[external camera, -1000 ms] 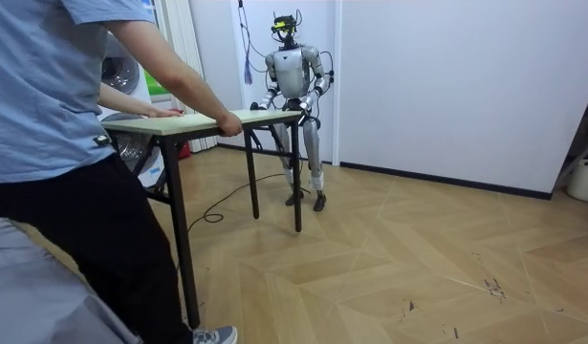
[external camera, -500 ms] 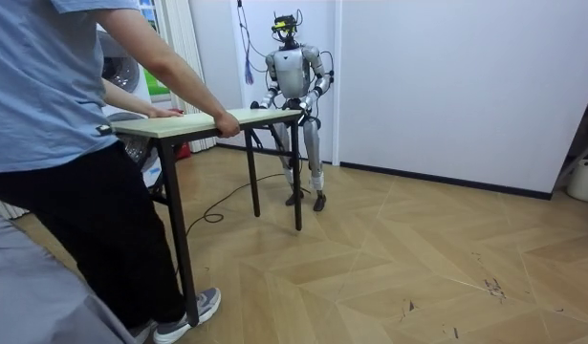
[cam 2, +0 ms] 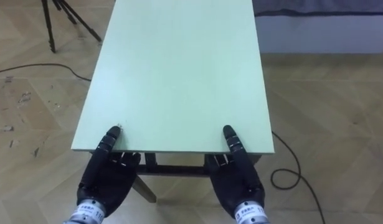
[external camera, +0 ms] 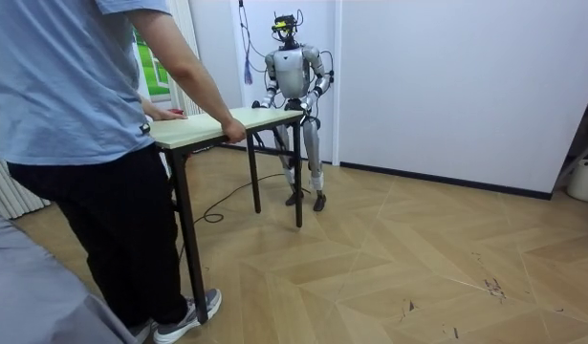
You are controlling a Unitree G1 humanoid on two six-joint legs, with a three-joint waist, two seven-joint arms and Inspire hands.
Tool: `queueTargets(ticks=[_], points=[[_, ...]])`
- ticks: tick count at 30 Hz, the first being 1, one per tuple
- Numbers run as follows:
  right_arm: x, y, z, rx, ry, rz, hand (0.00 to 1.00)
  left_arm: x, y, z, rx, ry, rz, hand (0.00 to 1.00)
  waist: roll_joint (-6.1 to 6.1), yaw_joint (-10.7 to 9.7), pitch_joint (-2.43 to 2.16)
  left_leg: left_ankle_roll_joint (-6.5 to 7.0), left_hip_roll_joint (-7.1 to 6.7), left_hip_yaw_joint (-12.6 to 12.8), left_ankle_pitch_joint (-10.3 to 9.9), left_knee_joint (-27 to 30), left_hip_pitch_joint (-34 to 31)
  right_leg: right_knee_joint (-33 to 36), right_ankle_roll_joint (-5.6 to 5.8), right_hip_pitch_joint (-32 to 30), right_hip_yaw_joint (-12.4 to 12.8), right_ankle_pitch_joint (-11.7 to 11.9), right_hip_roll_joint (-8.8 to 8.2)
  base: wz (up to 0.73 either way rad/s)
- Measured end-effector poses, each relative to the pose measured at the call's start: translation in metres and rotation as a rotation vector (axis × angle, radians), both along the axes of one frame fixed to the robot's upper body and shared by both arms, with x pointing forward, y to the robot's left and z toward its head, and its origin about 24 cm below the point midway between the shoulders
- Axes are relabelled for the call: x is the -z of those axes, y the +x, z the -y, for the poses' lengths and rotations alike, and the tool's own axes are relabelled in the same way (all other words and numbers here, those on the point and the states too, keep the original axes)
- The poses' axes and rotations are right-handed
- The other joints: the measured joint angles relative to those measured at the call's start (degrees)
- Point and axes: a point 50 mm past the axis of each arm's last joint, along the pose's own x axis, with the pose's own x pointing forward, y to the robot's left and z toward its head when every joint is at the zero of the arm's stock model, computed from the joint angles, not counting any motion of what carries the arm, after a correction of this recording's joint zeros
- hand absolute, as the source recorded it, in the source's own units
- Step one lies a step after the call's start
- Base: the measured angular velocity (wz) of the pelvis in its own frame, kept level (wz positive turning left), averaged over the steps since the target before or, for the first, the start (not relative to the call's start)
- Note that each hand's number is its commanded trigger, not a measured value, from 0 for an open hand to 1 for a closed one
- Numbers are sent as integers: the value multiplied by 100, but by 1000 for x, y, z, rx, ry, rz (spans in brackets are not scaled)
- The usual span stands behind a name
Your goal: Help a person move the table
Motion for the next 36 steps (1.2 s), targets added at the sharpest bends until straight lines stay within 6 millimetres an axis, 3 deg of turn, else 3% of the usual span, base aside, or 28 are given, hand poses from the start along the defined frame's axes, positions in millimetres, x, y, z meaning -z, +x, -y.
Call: queueTargets(ticks=[3, 7, 10, 11, 12, 13, 15, 16, 17, 18, 19, 20, 21, 22, 23, 24, 26, 28, 29, 30, 32, 33, 34, 35, 36], points=[[3, -5, 1, -1, 4, -14, 100, 2, -5, -1, 6, 4, -8, 100, -13, 52, 3, -41, 132, -29, -157, 638, -249, 168, -1, -39, 62, -1, 108, -4], [7, -11, 3, 6, -2, -37, 100, 6, -9, 0, 18, 12, -27, 100, -7, 123, 3, -36, 229, -416, -147, 1560, -688, 601, -23, -207, -101, -13, 162, 2], [7, -11, 5, 3, -8, -29, 100, 7, -9, 1, 20, 10, -30, 100, -10, 192, 0, -52, 263, -439, -139, 1856, -872, 417, -114, -200, -163, -45, 158, -11], [7, -11, 5, 2, -10, -26, 100, 7, -9, 1, 17, 4, -32, 100, -2, 193, 3, -64, 272, -437, -148, 1927, -900, 361, -150, -209, -282, -42, 149, -27], [6, -10, 5, -4, -16, -23, 100, 8, -10, 2, 13, -7, -42, 100, 59, 235, 10, -180, 366, -397, -238, 2508, -1000, 320, -249, -197, -589, -54, 164, -46], [6, -9, 5, -14, -25, -23, 100, 10, -15, 2, 7, -19, -53, 100, 219, 245, -9, -246, 469, -410, -330, 3236, -1021, 298, -304, -119, -855, -39, 273, -43], [5, -7, 7, -14, -35, -16, 100, 11, -15, 3, 18, -40, -58, 100, 353, 96, 19, -213, 503, -432, -370, 3550, -922, 309, -330, -132, -1175, -25, 337, 9], [5, -7, 7, -14, -36, -15, 100, 11, -15, 2, 24, -40, -58, 100, 358, 48, 24, -190, 495, -430, -465, 3422, -847, 340, -332, -164, -1242, -24, 336, 44], [5, -7, 8, -11, -36, -11, 100, 10, -12, 2, 37, -36, -52, 100, 343, -22, 54, -178, 509, -396, -720, 2877, -632, 597, -334, -329, -1267, -23, 313, 6], [3, -5, 8, -11, -31, -2, 100, 8, -9, 2, 42, -34, -41, 100, 324, 36, 92, -96, 502, -162, -911, 2105, -300, 1387, -337, -818, -1303, -20, 182, -23], [0, 3, 9, -14, -33, 19, 100, 4, -2, 3, 37, -36, -15, 100, 332, 31, 227, 8, 471, 15, -984, 1502, 5, 2815, -402, -1738, -1308, 2, -70, -33], [-1, 5, 9, -11, -33, 23, 100, 3, 1, 1, 41, -28, -6, 100, 333, -7, 218, 81, 451, -37, -1053, 1389, -50, 2796, -280, -2108, -1158, -54, -42, 8], [-2, 7, 3, -8, -16, 41, 100, -1, 4, -2, 47, -7, 20, 100, 230, -55, 155, 105, 352, -249, -1200, 1489, -392, 1670, -117, -2453, -956, 215, -15, 73], [-2, 4, 1, -2, -6, 56, 100, -3, 7, -7, 52, 13, 33, 100, 107, -228, 142, 121, 140, -451, -1484, 1767, -654, 1055, -214, -2617, -931, 1491, -329, 93], [0, 1, 2, 6, -6, 51, 100, 0, 8, -5, 56, 5, 20, 100, 166, -294, 132, 118, 87, -435, -1587, 1969, -739, 1148, -417, -2593, -974, 1295, -391, 68], [4, -2, 6, 5, -23, 33, 100, 5, 6, -3, 60, 1, -8, 100, 266, -238, 89, 122, 122, -398, -1618, 2061, -742, 1164, -437, -2565, -1016, 1324, -417, 24], [5, -4, 8, 3, -26, 28, 100, 6, 5, -2, 65, -1, -13, 100, 270, -234, 77, 170, 6, -296, -1578, 2061, -777, 1137, -413, -2564, -1033, 1385, -542, 8], [5, -5, 9, 3, -19, 29, 100, 7, 5, -1, 68, -4, -15, 100, 265, -252, 69, 247, -126, -277, -1467, 2048, -836, 879, -312, -2510, -999, 1577, -620, 6], [5, -5, 10, -3, -20, 30, 100, 7, 4, -1, 66, -8, -17, 100, 266, -287, 67, 315, -209, -257, -1375, 2023, -872, 591, -163, -2417, -969, 1786, -648, 10], [5, -6, 10, -4, -18, 29, 100, 8, 3, 0, 63, -12, -22, 100, 269, -345, 54, 427, -298, -248, -1249, 1954, -911, 267, 179, -2315, -879, 2022, -687, 14], [5, -5, 11, -15, -17, 26, 100, 9, 1, 0, 60, -22, -29, 100, 293, -481, 36, 589, -337, -103, -1022, 1791, -983, -4, 810, -2226, -723, 2358, -760, 35], [7, -8, 12, -8, -15, 13, 100, 10, 1, 2, 69, -21, -32, 100, 303, -650, 41, 658, -306, 110, -907, 1780, -1017, 951, 552, -2379, -407, 1838, -920, 100], [10, -16, 16, 17, -2, -2, 100, 10, 1, 6, 93, -9, -34, 100, 290, -788, 37, 698, -274, 242, -787, 1705, -1001, 2114, 518, -2439, -248, 1084, -1102, 109], [12, -21, 17, 30, 6, -12, 100, 11, 0, 8, 107, -2, -37, 100, 256, -784, 17, 717, -275, 342, -716, 1597, -953, 2731, 504, -2424, -204, 720, -1217, 85], [14, -27, 19, 43, 23, -31, 100, 12, -4, 8, 117, 14, -41, 100, 170, -779, -22, 711, -279, 574, -528, 1337, -863, 3646, 594, -2238, -192, 196, -1390, 32]])
